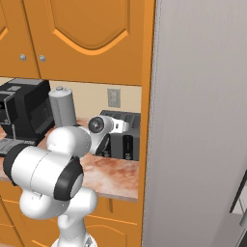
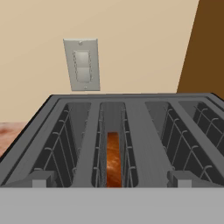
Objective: Start the toaster. Once the lever pops up, take the bread to the plate on the dining counter.
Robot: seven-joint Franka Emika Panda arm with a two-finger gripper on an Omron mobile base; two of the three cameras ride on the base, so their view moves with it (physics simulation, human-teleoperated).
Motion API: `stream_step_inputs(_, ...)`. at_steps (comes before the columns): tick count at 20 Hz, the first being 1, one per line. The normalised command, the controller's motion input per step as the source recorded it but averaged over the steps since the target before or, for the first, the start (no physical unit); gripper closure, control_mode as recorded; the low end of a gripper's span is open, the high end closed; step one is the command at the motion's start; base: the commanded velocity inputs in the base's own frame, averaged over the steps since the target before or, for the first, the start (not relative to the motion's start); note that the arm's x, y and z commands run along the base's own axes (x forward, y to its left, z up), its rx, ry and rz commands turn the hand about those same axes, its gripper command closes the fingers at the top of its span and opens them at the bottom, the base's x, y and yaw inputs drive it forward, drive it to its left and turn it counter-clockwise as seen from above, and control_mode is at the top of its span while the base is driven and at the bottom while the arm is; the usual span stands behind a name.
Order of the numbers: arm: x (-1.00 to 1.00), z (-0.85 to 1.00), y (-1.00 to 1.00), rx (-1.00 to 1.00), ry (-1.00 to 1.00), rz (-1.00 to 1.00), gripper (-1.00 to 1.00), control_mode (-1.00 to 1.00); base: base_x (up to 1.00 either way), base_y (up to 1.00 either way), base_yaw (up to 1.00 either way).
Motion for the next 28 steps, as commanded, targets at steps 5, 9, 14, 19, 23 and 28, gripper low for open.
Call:
stream_step_inputs(5,0.00,0.00,0.00,0.00,0.00,0.00,-1.00,-1.00,0.00,0.00,0.00)
stream_step_inputs(9,0.00,0.00,0.00,0.00,0.00,0.00,-1.00,-1.00,0.00,0.00,0.00)
stream_step_inputs(14,0.00,0.00,0.00,0.00,0.00,0.00,-1.00,-1.00,0.00,0.00,0.00)
stream_step_inputs(19,0.00,0.00,0.00,0.00,0.00,0.00,-1.00,-1.00,0.00,0.00,0.00)
stream_step_inputs(23,0.00,0.00,0.00,0.00,0.00,0.00,-1.00,-1.00,0.00,0.00,0.00)
stream_step_inputs(28,0.00,0.00,0.00,0.00,0.00,0.00,-1.00,-1.00,0.00,0.00,0.00)
